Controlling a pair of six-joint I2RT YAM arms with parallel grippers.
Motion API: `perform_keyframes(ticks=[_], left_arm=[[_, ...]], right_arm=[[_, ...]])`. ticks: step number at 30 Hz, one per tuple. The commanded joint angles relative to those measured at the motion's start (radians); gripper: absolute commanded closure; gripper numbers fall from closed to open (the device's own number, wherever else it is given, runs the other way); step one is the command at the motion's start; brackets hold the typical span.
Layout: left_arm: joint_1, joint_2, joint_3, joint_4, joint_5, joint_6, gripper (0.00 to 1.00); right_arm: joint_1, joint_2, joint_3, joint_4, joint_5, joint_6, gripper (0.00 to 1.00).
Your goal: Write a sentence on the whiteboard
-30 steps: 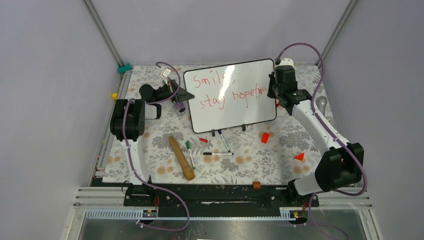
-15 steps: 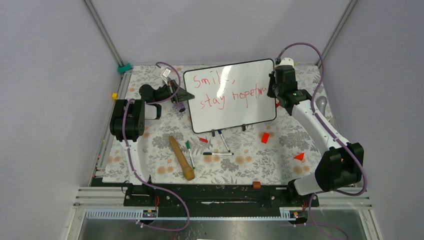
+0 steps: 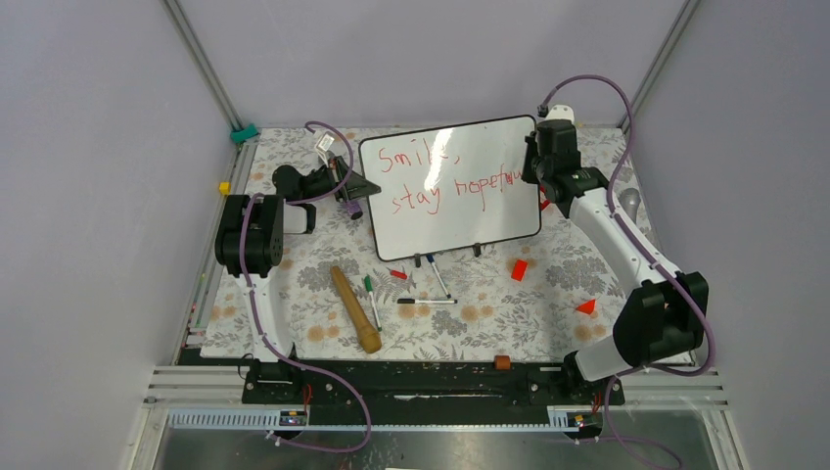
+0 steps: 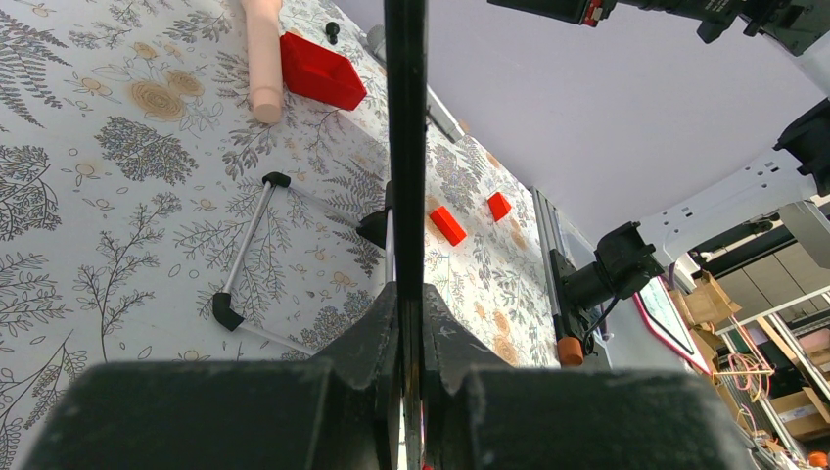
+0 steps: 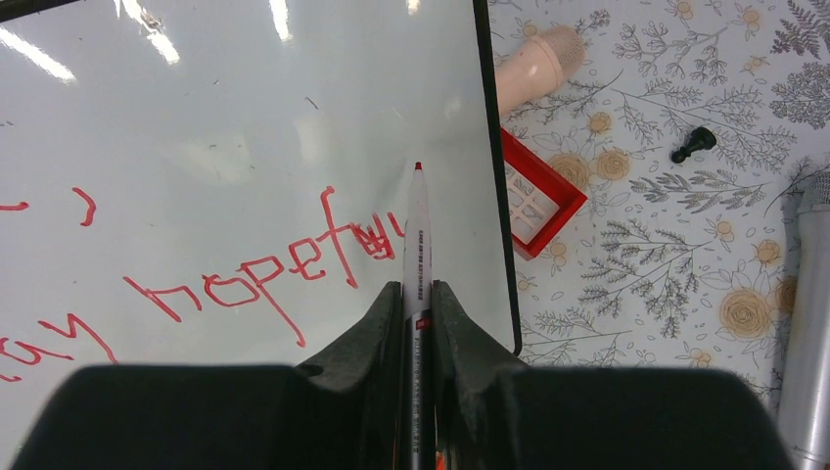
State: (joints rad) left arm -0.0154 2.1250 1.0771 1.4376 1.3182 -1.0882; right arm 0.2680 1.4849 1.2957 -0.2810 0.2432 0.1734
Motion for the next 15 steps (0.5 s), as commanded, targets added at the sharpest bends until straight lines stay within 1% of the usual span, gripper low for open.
perform_keyframes(ticks=[1,15], left_arm=[[-0.013,-0.052,-0.013,0.037,0.100,0.010,1.00],[-0.012,-0.051,-0.012,0.036,0.100,0.010,1.00]], right_arm=[[-0.004,0.026,0.069,-0.004,0.022,-0.008,1.00],[-0.004,0.075,0.090,-0.002,0.072,-0.015,1.00]])
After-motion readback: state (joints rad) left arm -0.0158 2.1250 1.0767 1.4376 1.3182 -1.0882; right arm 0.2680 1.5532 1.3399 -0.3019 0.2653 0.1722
